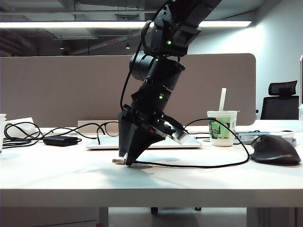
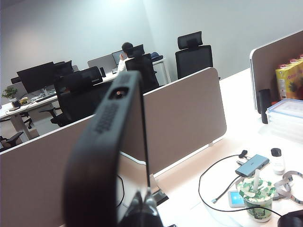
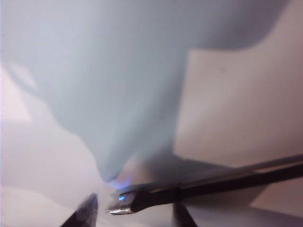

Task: Pick up the black phone, pick up the charger plug, insert the charger plug into the phone's charging port, and finally place the connected phone back on the desk.

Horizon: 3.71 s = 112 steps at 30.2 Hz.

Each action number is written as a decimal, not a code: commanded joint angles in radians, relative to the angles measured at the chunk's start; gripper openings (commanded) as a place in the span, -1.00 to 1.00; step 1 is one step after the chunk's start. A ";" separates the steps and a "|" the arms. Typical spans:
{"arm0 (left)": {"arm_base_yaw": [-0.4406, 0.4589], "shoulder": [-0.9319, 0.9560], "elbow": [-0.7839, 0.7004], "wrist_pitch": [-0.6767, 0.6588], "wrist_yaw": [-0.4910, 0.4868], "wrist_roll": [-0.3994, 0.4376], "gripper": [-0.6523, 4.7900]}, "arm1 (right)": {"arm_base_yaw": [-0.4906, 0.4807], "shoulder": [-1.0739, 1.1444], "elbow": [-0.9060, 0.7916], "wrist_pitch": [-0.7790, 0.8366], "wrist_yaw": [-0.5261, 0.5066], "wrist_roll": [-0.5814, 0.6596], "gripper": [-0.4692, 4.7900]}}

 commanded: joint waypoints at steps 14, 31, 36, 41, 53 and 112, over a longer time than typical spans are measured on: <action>0.000 -0.007 0.007 0.034 -0.014 0.027 -0.78 | 0.012 0.015 -0.007 -0.018 0.026 -0.053 -0.52; 0.000 -0.007 0.007 0.021 -0.014 0.026 -0.78 | 0.007 0.016 0.005 -0.023 0.097 -0.582 -0.84; 0.000 -0.007 0.007 0.020 -0.014 0.022 -0.78 | -0.002 0.001 0.051 -0.033 0.159 -0.750 -0.84; 0.000 -0.005 0.007 0.014 -0.014 0.018 -0.78 | -0.040 -0.055 0.077 -0.024 0.235 -0.941 -0.84; 0.000 -0.004 0.007 -0.031 -0.014 0.013 -0.78 | -0.149 -0.295 0.078 -0.019 0.185 -1.233 -0.84; 0.000 -0.006 0.007 -0.032 -0.011 -0.015 -0.78 | -0.129 -0.051 0.069 0.127 0.187 0.396 -0.83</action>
